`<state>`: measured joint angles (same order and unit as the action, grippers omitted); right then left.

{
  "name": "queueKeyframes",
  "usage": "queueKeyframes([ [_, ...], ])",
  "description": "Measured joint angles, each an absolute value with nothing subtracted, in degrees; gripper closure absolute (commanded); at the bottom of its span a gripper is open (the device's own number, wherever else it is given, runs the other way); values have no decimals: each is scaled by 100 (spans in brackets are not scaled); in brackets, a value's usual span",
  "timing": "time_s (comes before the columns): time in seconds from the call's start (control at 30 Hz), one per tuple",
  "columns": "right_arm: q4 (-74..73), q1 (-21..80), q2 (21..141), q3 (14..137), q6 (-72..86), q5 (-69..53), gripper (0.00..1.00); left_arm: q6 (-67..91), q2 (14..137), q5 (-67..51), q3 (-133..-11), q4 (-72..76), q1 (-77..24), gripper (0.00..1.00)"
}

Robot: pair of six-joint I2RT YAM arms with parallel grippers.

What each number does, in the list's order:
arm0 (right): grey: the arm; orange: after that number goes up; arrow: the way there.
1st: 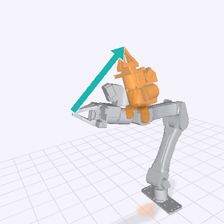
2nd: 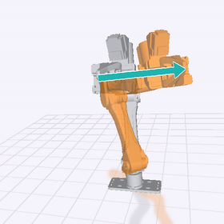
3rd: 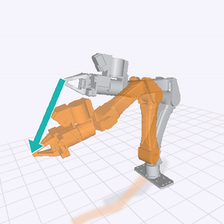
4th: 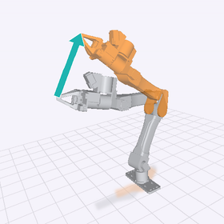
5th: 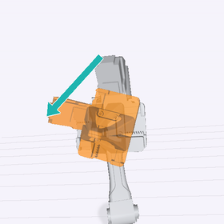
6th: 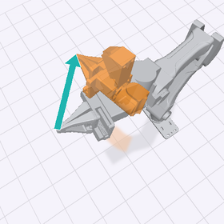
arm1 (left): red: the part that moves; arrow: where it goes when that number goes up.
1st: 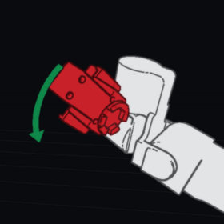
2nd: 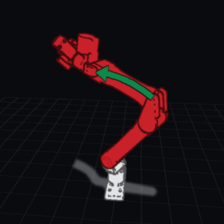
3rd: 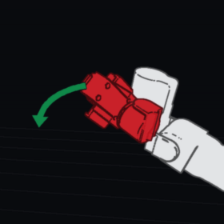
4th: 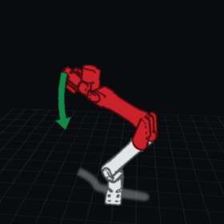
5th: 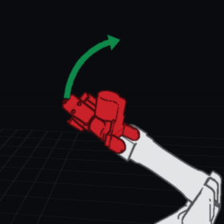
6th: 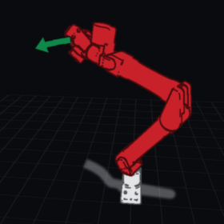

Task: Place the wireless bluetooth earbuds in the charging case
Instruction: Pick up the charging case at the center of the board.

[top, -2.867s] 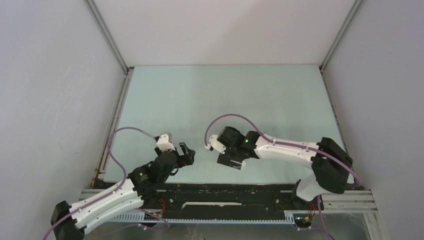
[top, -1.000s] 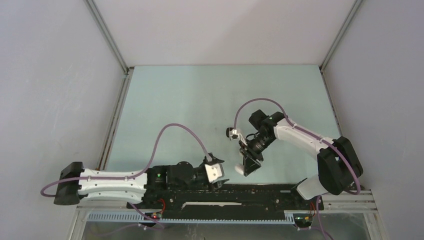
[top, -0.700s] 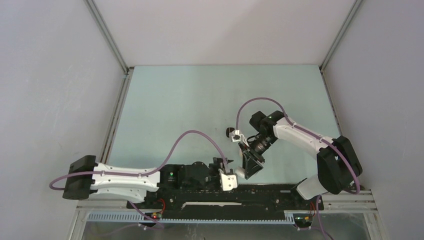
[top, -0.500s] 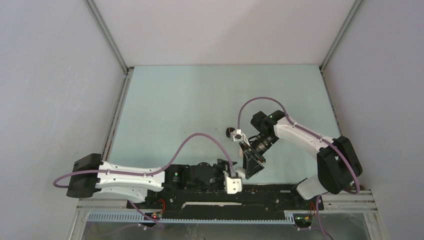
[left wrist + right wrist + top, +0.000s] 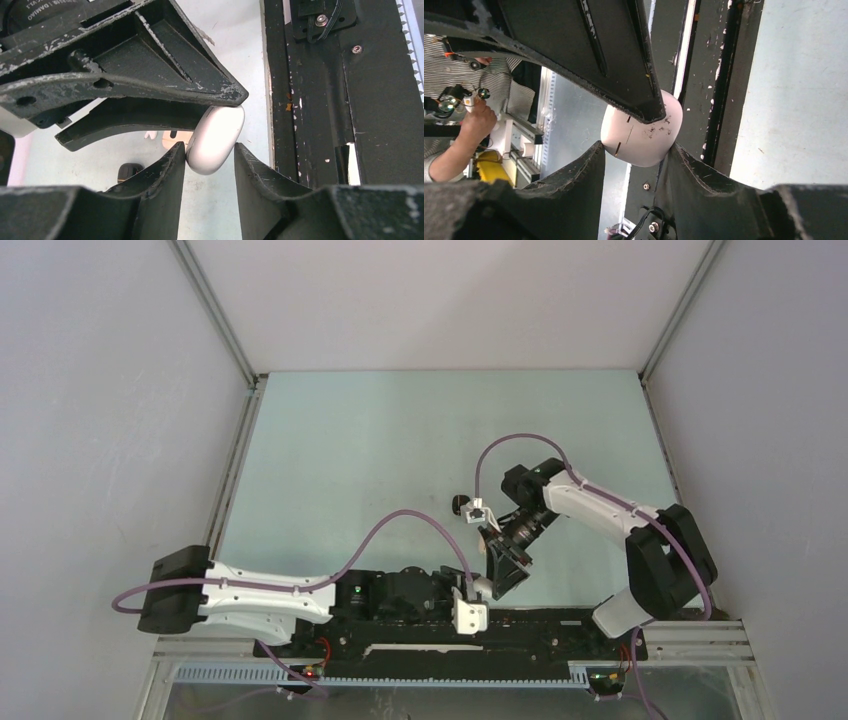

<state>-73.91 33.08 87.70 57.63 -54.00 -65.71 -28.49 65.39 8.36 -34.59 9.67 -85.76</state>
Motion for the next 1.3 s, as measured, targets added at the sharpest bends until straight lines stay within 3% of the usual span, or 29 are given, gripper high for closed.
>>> queueKeyframes([
  [0.23, -7762, 3291, 9065, 5854, -5684, -6525, 63, -2851, 6799, 781, -3498, 1142, -8589, 66],
  [0.47, -7870, 3129, 9070, 5911, -5642, -6698, 45, -2738, 6549, 819, -3343, 1262, -8597, 70],
  [0.67, -6917, 2477, 8298, 5929, -4941, -6361, 44, -2047, 5806, 829, -2812, 1588, -8549, 71],
  [0.97, -4372, 2331, 5846, 5063, -3376, -5496, 40, -569, 5030, 633, -1669, 2316, -7776, 74],
  [1.13, -3852, 2593, 5804, 4995, -3105, -5306, 39, 21, 4748, 427, -1275, 2829, -7380, 73],
  [1.3, -3577, 3496, 6014, 4995, -3026, -4842, 39, 298, 4788, 121, -1219, 3269, -7231, 73],
])
